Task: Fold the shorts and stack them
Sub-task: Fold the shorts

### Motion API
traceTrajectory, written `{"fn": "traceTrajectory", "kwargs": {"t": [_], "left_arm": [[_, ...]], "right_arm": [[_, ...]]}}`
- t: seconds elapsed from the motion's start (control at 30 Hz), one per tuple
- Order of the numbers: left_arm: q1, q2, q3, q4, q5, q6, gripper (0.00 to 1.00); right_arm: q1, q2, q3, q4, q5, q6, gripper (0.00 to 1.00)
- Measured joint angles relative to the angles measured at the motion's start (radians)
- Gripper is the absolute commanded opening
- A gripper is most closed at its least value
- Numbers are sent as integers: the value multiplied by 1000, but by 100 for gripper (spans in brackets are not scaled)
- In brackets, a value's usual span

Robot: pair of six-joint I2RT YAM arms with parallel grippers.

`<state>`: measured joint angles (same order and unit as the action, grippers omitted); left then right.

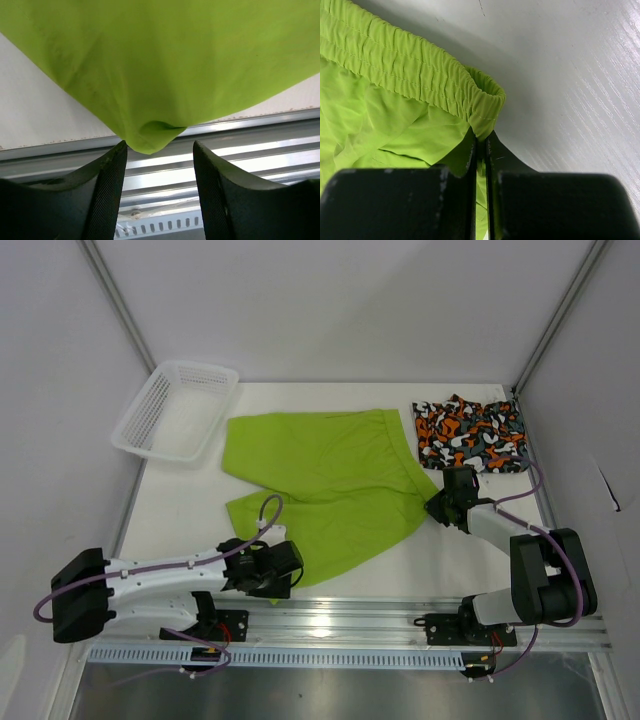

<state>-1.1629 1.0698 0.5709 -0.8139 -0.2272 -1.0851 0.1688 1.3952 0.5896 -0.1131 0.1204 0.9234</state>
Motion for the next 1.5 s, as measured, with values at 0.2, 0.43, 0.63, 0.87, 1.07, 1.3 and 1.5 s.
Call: {"fn": "traceTrajectory", "kwargs": {"t": [0.2,0.43,0.63,0.87,1.07,1.3,1.5], "left_arm": [[-13,90,2,21,-16,23,56],[-37,148,3,25,-34,45,46],[-43,214,41,-12,-47,55,18],[-49,253,77,-61,-106,47,0],[-47,283,99,-102,-156,47,0],[-76,272,99,-185,-135,35,0],[-102,276,93,-210,-110,29,5]], "right_arm": [[0,0,0,5,-5,0,0],[0,2,0,8,-10,-1,0],[0,5,0,14,-19,-1,0],[0,5,0,14,-25,0,0],[0,5,0,13,-27,-1,0],[0,5,11,-2,-28,-9,0],[3,5,26,-34,-32,-17,0]]}}
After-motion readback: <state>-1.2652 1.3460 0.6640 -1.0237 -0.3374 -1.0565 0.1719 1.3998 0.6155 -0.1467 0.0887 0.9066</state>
